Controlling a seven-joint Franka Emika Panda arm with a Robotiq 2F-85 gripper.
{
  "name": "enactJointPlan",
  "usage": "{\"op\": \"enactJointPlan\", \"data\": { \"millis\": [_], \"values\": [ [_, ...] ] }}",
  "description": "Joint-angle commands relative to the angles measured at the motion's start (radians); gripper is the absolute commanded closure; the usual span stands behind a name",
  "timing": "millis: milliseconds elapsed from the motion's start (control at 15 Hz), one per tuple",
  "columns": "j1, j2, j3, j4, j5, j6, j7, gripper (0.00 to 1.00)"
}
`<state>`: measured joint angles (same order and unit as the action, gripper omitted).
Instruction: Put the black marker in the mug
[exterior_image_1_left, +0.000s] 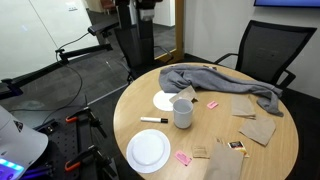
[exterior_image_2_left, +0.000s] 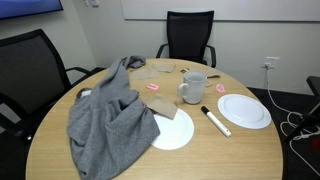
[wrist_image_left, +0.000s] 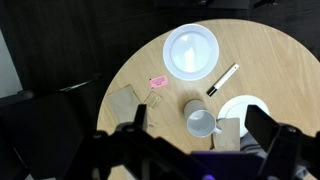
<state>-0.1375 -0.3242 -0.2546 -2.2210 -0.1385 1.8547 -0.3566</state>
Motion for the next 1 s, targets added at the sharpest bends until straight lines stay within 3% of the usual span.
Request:
{"op": "enactJointPlan", "data": {
  "millis": [0,467,933],
  "values": [
    [-0.005,-0.005,0.003,-0.010,0.018,0.001,-0.006,0.00],
    [-0.004,-0.088,0.019,-0.193,0.101,0.101,0.064,0.00],
    [0.003,-0.193,0.070,-0.426,0.239,0.275,0.238,0.00]
  ]
}}
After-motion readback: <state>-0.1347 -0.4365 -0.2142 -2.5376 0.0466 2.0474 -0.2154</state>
